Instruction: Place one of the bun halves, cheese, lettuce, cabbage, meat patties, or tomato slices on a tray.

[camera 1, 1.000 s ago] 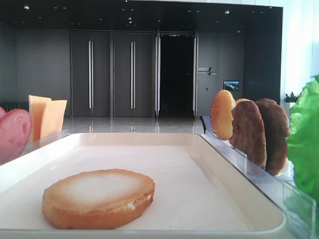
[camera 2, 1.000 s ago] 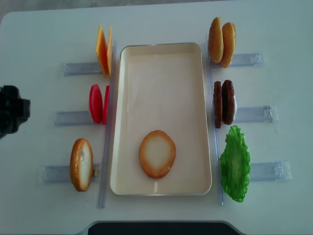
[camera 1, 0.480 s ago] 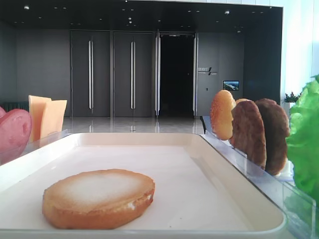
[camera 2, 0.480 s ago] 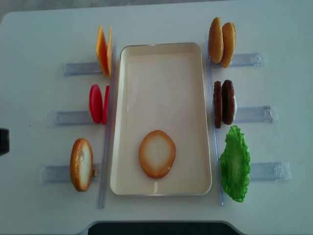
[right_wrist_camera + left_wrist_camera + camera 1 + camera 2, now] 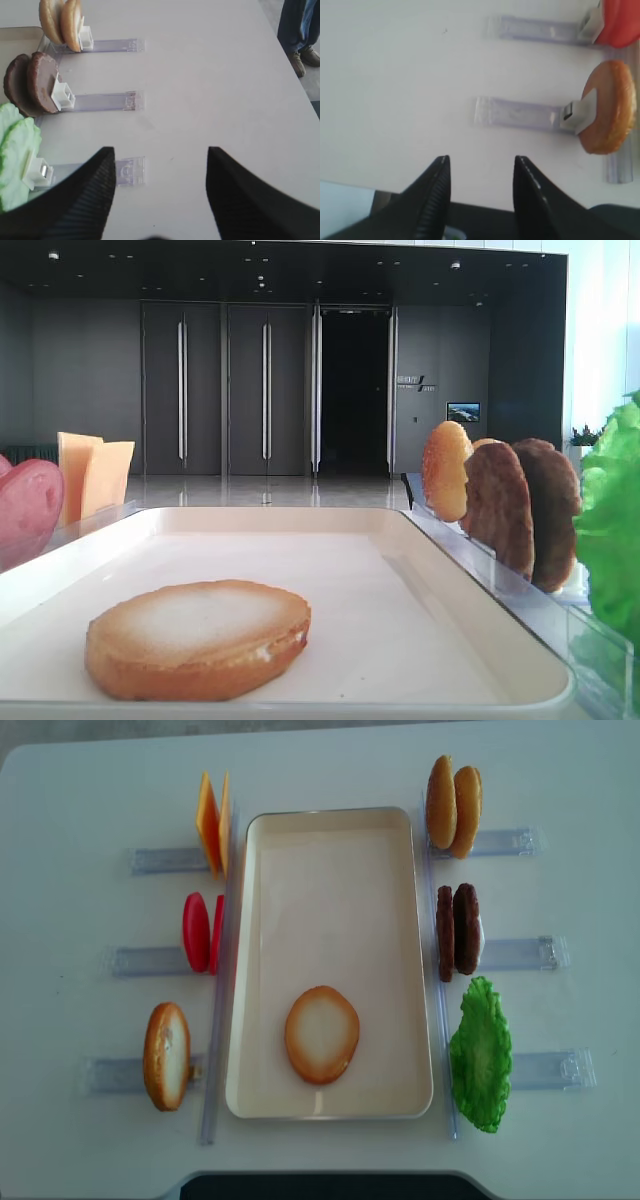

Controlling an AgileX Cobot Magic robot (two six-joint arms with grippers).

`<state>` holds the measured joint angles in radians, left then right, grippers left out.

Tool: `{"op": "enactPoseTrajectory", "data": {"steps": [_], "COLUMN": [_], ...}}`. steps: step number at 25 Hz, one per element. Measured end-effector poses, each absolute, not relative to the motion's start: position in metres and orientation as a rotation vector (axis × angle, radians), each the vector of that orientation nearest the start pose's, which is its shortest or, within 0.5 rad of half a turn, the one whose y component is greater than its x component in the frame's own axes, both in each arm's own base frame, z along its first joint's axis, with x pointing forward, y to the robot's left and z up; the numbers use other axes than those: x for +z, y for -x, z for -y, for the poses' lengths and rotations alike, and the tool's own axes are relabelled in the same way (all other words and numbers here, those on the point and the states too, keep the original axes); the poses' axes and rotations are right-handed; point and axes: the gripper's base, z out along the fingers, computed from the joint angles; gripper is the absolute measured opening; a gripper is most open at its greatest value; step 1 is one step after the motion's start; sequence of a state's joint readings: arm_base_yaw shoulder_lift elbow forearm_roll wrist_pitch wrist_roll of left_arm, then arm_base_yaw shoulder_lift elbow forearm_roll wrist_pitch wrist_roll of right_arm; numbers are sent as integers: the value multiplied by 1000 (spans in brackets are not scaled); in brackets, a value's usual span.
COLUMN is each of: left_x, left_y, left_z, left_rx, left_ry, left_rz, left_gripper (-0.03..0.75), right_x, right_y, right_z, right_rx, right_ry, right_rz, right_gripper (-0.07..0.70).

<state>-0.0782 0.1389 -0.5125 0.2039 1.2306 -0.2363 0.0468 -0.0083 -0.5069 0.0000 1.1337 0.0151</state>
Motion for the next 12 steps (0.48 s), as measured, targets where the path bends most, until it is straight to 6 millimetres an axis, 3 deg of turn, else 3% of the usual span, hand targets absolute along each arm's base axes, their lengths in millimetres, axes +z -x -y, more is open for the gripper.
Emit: {"op": "enactPoseTrajectory", "data": {"steps": [5, 12], "left_x": [268, 267], "left_y": [8, 7], "left_z": [-17, -15], "left_rx": [53, 51], "left_ry": [181, 145], "left_rz": [-2119, -2102], "left_gripper": [303, 303], "right_x": [273, 273], "right_y": [10, 10], "right_z": [0, 0], "right_rx": [37, 37], "right_ry": [33, 33], "right_rz": [-2102, -2102], "right_gripper": [388, 388]}}
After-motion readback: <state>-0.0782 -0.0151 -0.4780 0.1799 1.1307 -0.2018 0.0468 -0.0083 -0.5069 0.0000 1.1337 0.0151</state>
